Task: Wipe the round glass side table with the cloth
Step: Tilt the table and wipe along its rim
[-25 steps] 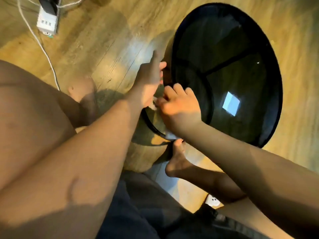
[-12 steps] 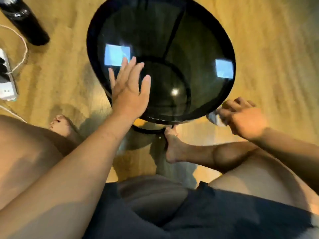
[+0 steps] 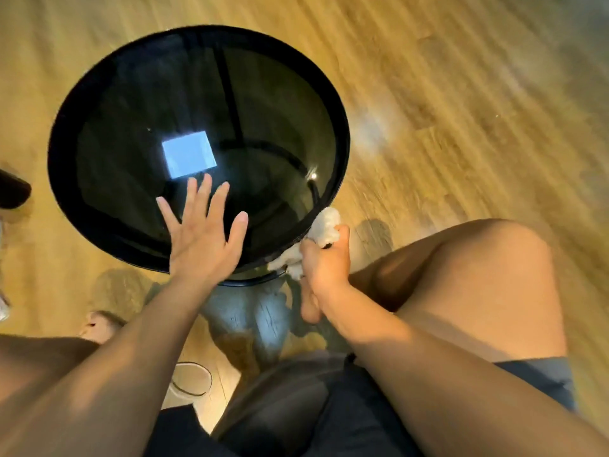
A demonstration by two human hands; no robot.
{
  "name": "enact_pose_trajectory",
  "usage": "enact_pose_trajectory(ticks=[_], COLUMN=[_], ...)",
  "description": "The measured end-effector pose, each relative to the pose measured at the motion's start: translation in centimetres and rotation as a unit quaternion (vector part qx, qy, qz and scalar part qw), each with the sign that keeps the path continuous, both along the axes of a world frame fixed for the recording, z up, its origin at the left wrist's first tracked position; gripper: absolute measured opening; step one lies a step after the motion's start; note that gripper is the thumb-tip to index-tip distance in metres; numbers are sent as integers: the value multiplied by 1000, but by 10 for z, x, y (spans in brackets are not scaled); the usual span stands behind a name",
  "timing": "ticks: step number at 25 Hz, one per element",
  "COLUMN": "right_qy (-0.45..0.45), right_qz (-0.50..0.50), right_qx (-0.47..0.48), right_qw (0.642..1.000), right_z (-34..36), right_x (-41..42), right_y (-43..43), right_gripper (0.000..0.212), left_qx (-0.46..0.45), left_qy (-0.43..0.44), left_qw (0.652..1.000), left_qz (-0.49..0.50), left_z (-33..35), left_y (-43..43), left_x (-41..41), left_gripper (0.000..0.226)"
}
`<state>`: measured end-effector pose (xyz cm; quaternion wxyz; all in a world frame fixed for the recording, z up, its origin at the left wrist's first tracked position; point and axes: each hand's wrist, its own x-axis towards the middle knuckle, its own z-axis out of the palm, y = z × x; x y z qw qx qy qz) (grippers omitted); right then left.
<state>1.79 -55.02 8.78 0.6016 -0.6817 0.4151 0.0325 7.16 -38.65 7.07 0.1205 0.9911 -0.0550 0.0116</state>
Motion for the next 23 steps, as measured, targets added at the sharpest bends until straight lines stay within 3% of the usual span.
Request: enact_pose_trajectory(ticks=[6,10,15,21,23], right_qy=[-52,-19,42,39,19], right_qz=[-79,-121,1,-14,29], right_qx=[-52,-31,-5,-50,-69], right_qw=[994,992,999,998,997], right_z=[7,14,17,26,30], right_x=[93,74,-3,104,154], right_y=[-74,-49,20,-69,-96], right_gripper=[27,30,32,32,10], left_qx=[-1,-1,7,-1,0], left_qy=[-12,0,5,13,11], left_qw=[1000,1000,1000,1000,1000], left_qz=[0,-6,-8,-13,-28], left_z=[-6,-2,1,6,11], left_y=[-1,-3,-2,-4,-3], left_x=[2,0,1,1,-2], left_gripper=[61,63,65,68,70])
